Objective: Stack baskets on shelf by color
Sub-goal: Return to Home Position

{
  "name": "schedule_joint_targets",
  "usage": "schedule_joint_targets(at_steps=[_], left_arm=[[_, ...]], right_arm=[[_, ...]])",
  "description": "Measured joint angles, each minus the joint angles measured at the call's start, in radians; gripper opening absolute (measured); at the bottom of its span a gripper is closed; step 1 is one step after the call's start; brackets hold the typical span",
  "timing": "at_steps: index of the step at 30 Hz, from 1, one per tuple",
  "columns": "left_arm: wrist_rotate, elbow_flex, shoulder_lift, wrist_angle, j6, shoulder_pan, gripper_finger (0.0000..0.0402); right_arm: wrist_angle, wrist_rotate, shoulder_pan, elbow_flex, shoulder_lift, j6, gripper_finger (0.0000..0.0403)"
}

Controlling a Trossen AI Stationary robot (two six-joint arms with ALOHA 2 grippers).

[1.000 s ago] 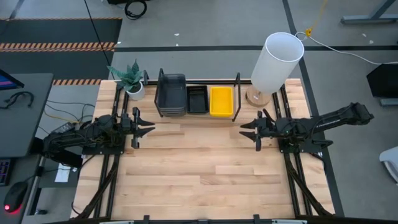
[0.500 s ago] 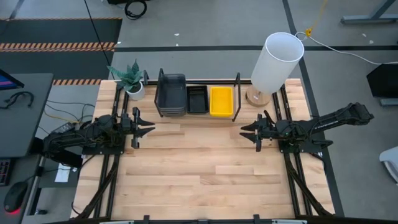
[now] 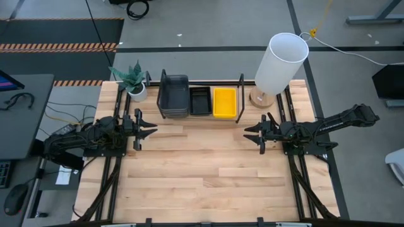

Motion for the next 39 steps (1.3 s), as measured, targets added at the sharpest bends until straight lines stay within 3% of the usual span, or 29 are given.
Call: schedule_joint_targets(at_steps=[39], left_arm=[[0.000, 0.000, 0.000, 0.000, 0.000, 0.000, 0.0085]], right_arm=[[0.000, 0.000, 0.000, 0.001, 0.000, -0.006, 0.0149]])
